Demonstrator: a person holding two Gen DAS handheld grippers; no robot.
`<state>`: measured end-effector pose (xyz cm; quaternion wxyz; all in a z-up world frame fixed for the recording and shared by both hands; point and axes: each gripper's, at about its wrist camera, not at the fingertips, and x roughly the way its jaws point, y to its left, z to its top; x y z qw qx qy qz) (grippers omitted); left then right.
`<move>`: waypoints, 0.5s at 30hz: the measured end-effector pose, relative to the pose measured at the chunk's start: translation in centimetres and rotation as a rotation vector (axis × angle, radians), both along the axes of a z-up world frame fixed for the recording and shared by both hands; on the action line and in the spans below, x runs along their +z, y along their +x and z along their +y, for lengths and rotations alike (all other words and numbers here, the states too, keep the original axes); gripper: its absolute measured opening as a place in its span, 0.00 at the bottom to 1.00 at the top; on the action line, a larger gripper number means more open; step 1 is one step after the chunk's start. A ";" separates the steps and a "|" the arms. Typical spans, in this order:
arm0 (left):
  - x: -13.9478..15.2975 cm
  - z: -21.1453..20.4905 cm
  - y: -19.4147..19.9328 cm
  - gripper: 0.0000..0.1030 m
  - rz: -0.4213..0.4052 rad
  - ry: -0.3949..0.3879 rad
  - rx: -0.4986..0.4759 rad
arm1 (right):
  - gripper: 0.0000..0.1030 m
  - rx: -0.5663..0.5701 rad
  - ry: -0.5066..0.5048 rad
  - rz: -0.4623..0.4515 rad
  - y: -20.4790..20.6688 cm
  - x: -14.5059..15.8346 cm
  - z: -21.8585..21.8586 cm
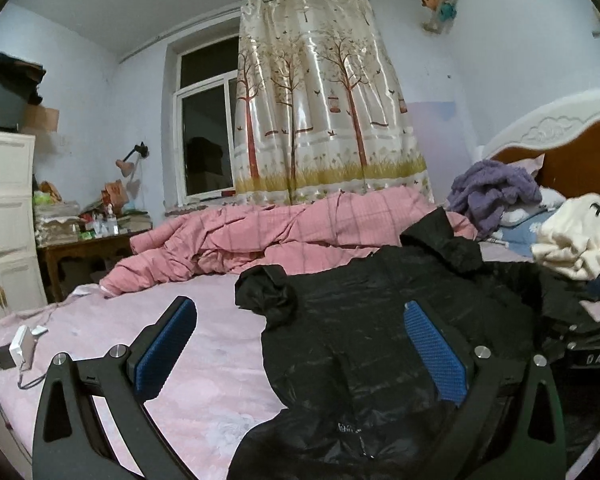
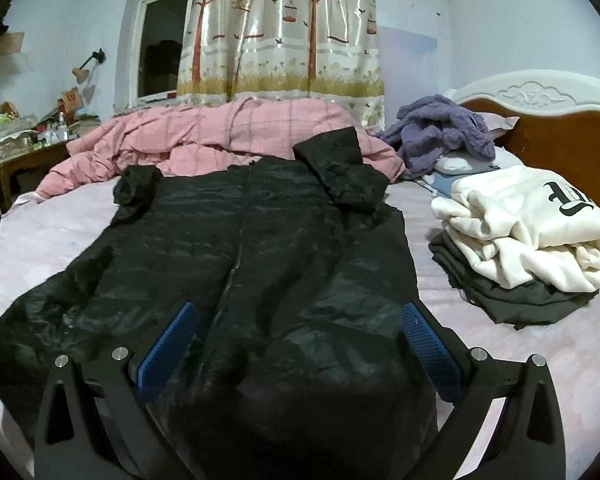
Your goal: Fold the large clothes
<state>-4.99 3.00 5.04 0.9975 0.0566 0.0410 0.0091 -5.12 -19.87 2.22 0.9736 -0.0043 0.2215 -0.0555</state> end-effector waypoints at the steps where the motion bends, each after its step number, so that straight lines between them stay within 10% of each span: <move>1: 0.2 0.2 -0.1 1.00 0.005 -0.006 -0.002 | 1.00 0.003 -0.001 0.000 -0.1 0.1 0.1; 7: 0.1 1.6 0.3 1.00 0.129 -0.012 0.012 | 0.99 0.024 0.053 -0.003 -0.9 1.2 -1.0; 11: -1.2 2.2 0.9 0.99 0.202 0.028 0.037 | 0.86 -0.059 0.512 -0.014 -2.6 1.7 -9.8; 15: -2.3 3.8 1.9 0.98 0.300 -0.031 0.014 | 0.85 -0.132 0.428 -0.033 -3.5 2.3 -12.7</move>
